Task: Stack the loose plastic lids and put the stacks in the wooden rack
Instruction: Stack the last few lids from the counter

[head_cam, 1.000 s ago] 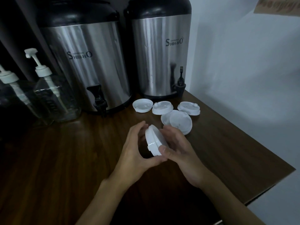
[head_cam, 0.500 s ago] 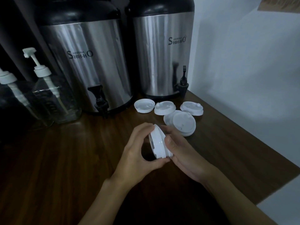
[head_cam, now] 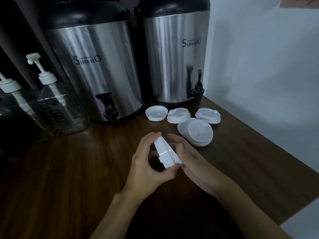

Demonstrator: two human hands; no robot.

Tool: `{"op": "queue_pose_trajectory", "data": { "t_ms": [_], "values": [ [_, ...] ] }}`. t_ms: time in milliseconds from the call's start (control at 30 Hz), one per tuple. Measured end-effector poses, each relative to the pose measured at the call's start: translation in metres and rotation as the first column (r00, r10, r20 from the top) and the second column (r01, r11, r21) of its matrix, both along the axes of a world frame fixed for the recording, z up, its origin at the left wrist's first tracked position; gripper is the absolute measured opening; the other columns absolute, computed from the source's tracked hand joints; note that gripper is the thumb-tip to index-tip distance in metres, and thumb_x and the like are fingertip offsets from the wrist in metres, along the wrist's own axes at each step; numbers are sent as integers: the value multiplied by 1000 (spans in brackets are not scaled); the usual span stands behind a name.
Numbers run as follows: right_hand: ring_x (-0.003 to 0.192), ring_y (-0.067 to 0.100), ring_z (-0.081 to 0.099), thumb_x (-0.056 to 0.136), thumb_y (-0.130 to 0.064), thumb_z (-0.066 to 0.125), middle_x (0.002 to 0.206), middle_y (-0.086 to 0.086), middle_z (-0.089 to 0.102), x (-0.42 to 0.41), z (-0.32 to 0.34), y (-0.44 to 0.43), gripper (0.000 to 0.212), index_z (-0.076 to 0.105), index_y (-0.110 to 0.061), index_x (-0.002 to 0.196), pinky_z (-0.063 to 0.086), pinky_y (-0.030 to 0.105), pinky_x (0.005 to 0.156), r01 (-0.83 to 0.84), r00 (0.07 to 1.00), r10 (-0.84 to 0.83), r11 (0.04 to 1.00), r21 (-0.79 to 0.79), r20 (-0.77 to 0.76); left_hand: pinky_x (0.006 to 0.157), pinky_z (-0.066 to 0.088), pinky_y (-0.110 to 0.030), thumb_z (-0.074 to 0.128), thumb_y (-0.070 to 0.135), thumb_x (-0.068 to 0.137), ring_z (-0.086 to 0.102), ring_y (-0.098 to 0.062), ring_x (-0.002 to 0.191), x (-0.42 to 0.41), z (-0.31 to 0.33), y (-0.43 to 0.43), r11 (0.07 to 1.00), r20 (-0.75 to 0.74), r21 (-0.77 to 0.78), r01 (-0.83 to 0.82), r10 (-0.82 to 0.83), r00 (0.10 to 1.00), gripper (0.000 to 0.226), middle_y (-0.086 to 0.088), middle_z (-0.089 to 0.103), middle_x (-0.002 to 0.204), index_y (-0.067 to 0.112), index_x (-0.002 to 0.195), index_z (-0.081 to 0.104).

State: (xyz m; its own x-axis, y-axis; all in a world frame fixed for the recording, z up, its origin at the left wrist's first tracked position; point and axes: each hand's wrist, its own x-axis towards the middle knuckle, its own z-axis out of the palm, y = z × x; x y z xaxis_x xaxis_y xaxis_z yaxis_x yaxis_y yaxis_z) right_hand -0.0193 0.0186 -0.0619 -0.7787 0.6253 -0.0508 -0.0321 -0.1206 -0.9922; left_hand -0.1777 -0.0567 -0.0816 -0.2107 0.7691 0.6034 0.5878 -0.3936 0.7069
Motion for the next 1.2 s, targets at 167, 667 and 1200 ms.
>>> {"op": "queue_pose_trajectory", "data": {
  "t_ms": [167, 667, 1200],
  "values": [
    [127, 10, 59, 80, -38, 75, 135, -4, 64, 0, -1, 2, 63, 50, -35, 138, 50, 33, 104, 33, 998, -34, 999, -30, -46, 93, 58, -47, 88, 34, 70, 59, -30, 124, -4, 1, -2, 1000, 64, -19, 22, -20, 998, 81, 1, 57, 134, 33, 140, 48],
    [133, 17, 54, 64, -66, 82, 143, 1, 57, 2, 2, 8, 103, 39, -27, 149, 44, 42, 112, -42, 998, 41, 999, -14, -46, 98, 52, -27, 89, 34, 68, 54, -26, 131, -1, 5, -2, 997, 15, 0, 72, -72, 997, 84, 7, 51, 141, 33, 141, 49],
    [110, -8, 45, 75, -59, 71, 120, -37, 50, 8, -4, 23, 49, 54, -44, 118, 44, 29, 95, 545, 758, -649, 579, 606, -62, 99, 52, -26, 87, 41, 65, 50, -17, 136, -3, 4, -1, 996, 112, -91, 15, -5, 994, 82, 19, 51, 141, 51, 136, 48]
  ]
}}
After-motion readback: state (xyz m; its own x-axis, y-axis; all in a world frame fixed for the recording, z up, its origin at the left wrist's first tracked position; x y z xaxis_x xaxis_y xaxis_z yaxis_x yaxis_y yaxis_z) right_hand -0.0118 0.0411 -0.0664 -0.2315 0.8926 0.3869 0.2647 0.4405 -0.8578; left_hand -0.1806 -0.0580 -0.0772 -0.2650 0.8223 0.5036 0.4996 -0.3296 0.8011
